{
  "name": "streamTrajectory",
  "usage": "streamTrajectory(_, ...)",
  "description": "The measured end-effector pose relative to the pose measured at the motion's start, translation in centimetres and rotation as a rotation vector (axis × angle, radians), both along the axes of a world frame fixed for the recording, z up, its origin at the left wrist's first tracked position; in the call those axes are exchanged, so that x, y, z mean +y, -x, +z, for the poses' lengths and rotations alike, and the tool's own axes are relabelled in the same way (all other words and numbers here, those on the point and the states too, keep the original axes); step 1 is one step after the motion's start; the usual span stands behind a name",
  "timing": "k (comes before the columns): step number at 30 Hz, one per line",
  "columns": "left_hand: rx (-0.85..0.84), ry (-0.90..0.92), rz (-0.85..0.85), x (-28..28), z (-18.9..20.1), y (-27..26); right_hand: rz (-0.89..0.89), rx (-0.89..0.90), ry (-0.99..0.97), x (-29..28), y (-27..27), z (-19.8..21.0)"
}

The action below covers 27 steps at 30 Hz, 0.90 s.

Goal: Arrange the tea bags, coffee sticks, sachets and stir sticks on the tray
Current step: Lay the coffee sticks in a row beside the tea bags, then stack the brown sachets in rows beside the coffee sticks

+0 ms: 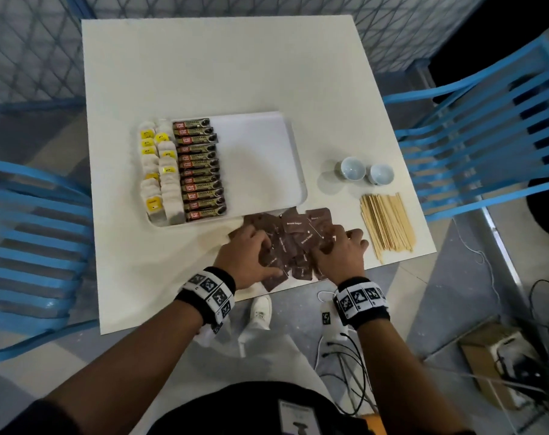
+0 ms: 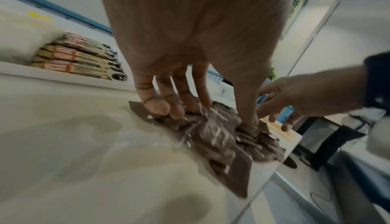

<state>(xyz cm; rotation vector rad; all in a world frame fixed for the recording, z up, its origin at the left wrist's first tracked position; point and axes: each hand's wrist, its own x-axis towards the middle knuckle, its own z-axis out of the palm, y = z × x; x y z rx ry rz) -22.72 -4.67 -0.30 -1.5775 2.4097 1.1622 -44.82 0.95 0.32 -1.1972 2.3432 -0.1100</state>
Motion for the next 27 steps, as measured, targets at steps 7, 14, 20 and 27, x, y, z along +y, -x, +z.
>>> streamTrajectory(7,-0.055,0.099,0.054,1.2,-1.7,1.6,0.034,-0.175,0.059,-1.0,0.4,-0.3)
streamTrajectory(14,0.091,0.261,0.158,-0.5,-1.1,1.4,-0.076,-0.260,0.137,-2.5,0.7,0.0)
streamTrajectory(20,0.002,0.268,0.005,-2.3,-1.6,1.8,-0.080,-0.290,0.142,-3.8,-0.9,-0.3)
streamTrajectory(27,-0.131,0.302,-0.121,-3.5,-1.5,2.0,-0.001,-0.293,0.131,-4.4,-0.3,0.1)
